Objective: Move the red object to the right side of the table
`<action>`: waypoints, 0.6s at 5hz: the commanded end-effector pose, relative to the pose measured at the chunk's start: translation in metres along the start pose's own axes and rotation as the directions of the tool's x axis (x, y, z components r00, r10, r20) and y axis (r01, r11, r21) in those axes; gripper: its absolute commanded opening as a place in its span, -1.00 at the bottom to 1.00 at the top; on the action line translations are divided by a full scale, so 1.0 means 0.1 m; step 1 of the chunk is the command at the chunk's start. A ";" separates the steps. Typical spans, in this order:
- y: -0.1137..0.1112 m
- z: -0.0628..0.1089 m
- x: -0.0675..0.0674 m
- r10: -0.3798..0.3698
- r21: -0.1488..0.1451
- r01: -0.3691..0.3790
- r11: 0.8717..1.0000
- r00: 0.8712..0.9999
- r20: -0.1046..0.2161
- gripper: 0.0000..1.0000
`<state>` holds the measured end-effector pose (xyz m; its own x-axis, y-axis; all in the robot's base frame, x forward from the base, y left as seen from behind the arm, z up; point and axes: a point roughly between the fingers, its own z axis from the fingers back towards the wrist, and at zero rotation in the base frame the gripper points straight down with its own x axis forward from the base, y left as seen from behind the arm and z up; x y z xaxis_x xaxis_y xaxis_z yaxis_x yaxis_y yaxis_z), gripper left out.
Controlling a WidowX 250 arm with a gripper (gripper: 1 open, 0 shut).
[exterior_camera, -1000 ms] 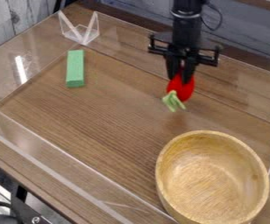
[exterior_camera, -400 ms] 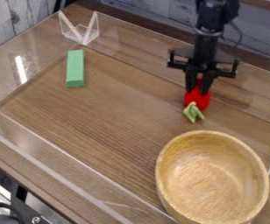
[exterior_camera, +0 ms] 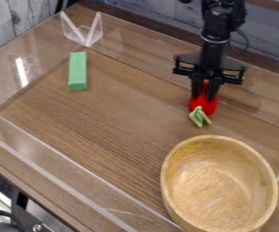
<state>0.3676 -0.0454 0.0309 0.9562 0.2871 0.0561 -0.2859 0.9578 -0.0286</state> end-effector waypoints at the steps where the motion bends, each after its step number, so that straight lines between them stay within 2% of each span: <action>1: -0.07 -0.08 -0.02 -0.042 -0.004 0.042 0.999 0.999 0.006 -1.00; 3: 0.00 -0.21 0.00 -0.097 -0.004 0.097 0.995 0.995 -0.010 -1.00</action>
<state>0.3673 -0.0463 0.0244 0.9773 0.2053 0.0520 -0.2040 0.9786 -0.0282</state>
